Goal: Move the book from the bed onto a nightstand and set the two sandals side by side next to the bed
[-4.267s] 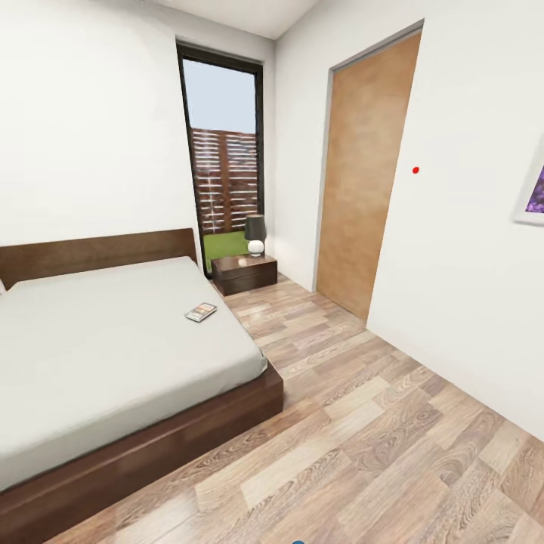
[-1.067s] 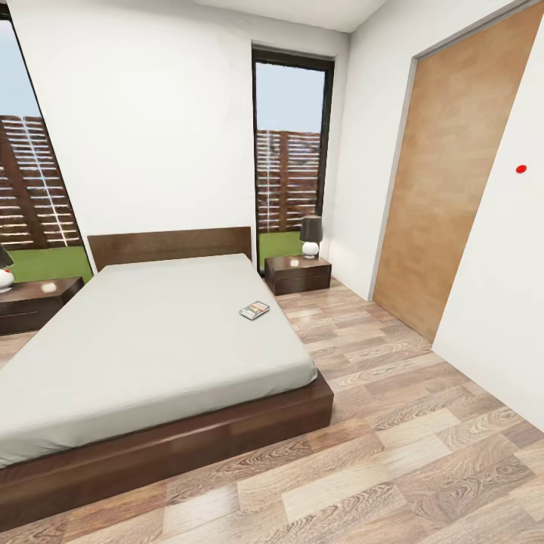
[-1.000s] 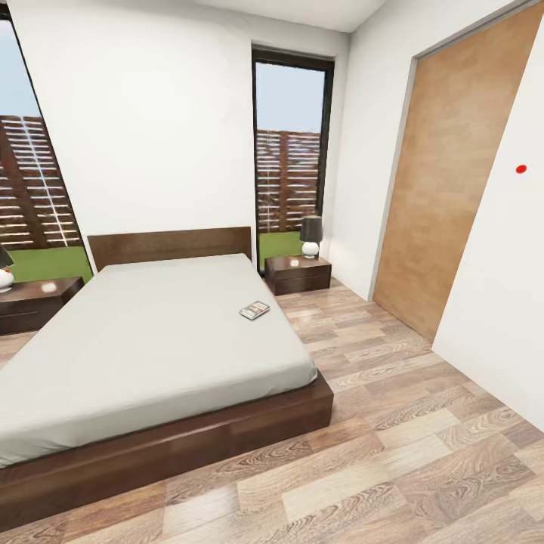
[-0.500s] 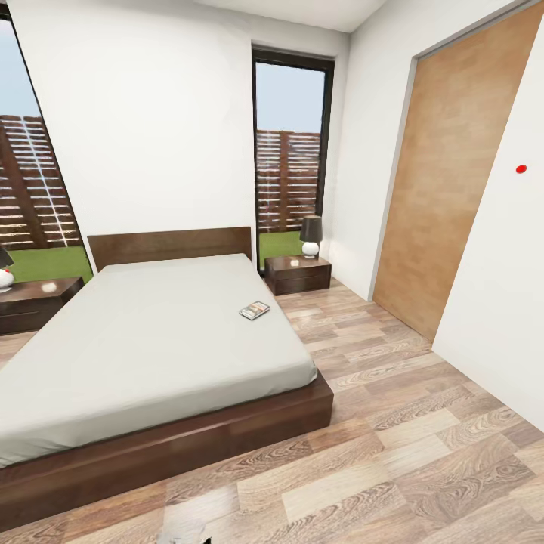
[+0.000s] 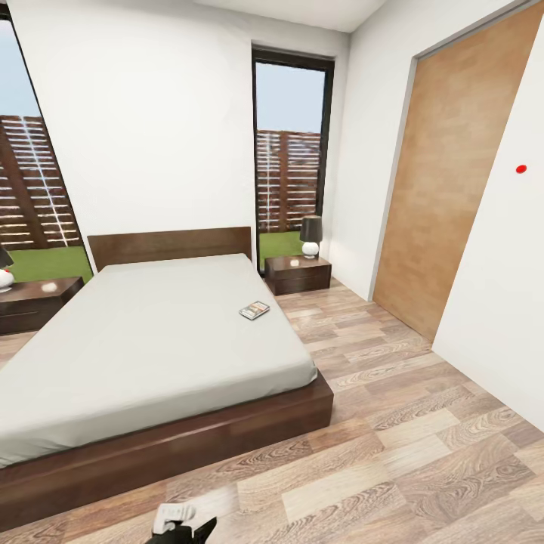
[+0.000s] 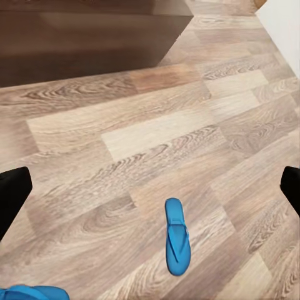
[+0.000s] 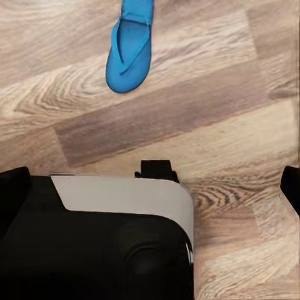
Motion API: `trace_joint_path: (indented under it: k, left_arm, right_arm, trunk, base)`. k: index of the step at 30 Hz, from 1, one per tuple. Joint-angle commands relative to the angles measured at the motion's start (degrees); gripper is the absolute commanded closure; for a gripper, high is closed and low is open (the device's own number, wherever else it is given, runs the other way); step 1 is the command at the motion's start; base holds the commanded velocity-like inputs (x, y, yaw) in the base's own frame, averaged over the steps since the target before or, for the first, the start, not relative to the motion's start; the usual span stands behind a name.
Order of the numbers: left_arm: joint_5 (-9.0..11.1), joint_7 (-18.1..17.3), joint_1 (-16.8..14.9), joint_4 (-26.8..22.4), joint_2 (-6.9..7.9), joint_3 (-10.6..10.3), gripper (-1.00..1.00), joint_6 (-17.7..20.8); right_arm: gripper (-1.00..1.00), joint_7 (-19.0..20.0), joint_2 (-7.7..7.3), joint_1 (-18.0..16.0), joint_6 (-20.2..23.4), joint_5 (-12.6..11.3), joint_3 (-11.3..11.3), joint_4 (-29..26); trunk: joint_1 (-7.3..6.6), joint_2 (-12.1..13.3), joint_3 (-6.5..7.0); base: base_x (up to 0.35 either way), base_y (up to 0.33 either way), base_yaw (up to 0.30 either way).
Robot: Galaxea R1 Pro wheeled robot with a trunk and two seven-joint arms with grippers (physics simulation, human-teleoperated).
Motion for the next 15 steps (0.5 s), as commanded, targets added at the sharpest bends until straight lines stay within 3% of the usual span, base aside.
trace_joint_path:
  k: [1, 3, 5, 15]
  left_arm:
    - [0.65, -0.31, -0.03, -0.01, 0.02, 0.20, -1.00, 0.54]
    - [0.82, -0.34, -0.03, 0.03, 0.02, 0.39, -1.00, 0.45]
    - [0.84, -0.32, -0.03, 0.04, 0.02, 0.41, -1.00, 0.41]
    - [0.40, -0.36, 0.63, 0.45, 0.15, 0.26, -1.00, 0.67]
  right_arm:
    - [-1.00, -0.06, 0.01, -0.04, 0.05, -0.01, -0.05, -1.55]
    - [-1.00, -0.03, 0.03, -0.11, 0.01, 0.00, -0.04, -6.58]
    - [-1.00, 0.00, 0.05, -0.12, -0.08, 0.01, -0.03, -8.26]
    - [-1.00, 0.42, -0.27, 0.51, -0.02, 0.05, -0.56, -11.23]
  trunk:
    - [0.00, -0.03, -0.06]
    - [0.00, -0.03, -0.06]
    - [0.00, -0.03, -0.06]
    - [0.00, -0.03, -0.06]
  base:
    - [0.000, 0.000, 0.000]
    - [0.000, 0.000, 0.000]
    - [0.000, 0.000, 0.000]
    - [0.000, 0.000, 0.000]
